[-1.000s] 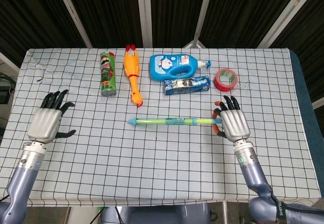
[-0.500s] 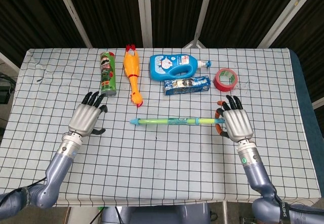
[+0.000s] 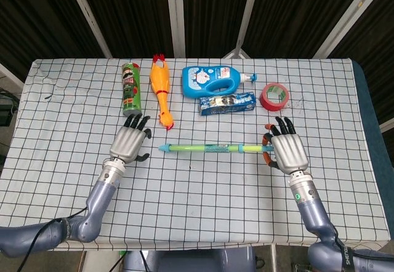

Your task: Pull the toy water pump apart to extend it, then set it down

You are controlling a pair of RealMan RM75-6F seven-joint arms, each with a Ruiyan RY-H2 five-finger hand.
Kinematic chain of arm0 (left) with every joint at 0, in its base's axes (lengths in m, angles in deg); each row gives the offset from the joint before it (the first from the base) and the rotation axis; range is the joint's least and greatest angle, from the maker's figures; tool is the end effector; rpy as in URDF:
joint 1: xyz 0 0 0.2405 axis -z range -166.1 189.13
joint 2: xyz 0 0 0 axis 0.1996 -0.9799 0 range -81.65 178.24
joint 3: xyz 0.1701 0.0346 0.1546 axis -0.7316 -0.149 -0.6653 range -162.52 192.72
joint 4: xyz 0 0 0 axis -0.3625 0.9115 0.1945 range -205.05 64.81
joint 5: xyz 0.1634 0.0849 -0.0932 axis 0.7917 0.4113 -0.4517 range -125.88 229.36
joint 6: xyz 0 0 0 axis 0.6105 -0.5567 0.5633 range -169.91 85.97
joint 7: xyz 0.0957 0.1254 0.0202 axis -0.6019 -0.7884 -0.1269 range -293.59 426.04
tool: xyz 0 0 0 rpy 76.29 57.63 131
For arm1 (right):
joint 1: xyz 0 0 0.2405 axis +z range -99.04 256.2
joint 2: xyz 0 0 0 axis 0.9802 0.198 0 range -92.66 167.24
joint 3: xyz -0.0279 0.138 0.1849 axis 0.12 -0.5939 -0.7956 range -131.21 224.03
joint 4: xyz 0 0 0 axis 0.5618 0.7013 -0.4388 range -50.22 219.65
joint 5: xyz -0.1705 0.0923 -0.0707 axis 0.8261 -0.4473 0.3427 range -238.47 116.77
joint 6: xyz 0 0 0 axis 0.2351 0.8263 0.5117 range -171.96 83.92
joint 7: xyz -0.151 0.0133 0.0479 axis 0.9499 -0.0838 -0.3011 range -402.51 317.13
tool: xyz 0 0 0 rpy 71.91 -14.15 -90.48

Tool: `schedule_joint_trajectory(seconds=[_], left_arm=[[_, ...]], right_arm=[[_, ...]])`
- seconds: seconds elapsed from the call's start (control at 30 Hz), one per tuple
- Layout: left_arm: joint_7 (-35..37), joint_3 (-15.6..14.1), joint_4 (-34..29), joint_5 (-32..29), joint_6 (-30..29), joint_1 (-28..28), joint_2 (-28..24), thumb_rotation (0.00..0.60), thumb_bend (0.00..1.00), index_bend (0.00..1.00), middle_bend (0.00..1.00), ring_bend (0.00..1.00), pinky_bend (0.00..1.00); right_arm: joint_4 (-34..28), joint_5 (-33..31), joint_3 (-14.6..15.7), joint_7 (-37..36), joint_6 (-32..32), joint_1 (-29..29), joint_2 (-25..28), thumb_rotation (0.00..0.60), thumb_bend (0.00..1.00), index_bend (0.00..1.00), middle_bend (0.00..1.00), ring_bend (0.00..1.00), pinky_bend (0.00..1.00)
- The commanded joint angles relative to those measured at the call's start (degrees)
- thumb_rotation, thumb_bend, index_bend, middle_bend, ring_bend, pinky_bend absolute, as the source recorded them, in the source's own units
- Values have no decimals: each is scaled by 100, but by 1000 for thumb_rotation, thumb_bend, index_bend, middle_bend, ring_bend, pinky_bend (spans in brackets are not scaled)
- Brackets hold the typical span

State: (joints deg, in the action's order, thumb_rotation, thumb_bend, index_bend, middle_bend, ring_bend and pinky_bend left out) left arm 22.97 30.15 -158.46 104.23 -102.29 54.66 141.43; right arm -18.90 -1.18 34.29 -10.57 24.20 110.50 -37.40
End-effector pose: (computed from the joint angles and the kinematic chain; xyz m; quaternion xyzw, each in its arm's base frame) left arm -0.1043 0.3434 -0.0213 -0.7399 -0.3306 -0.3236 0.4885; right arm -0.1563 -0.3124 0.0706 0.6786 -0.3630 0.3567 0.5296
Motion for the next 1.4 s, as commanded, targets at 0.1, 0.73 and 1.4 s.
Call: schedule_joint_trajectory(seconds=[0.1,0.73,1.4], left_arm=[[-78,-1,212,-208,55,225,294,600,313,422,51,0,22],[-253,-52,1034,-526,9,731,1146,600,319,405,27,0,21],[125,-59,1542,-396,-100,776,1524,600,487,541,49,0,21]], right_arm=[[29,-15,32,-11,1,15,-12,600,567,741,254,0,0],[62,56,84,-157,21,43,76,600,567,744,256,0,0],[103,120,169,-207,10,52,111,600,567,749,261,0,0]])
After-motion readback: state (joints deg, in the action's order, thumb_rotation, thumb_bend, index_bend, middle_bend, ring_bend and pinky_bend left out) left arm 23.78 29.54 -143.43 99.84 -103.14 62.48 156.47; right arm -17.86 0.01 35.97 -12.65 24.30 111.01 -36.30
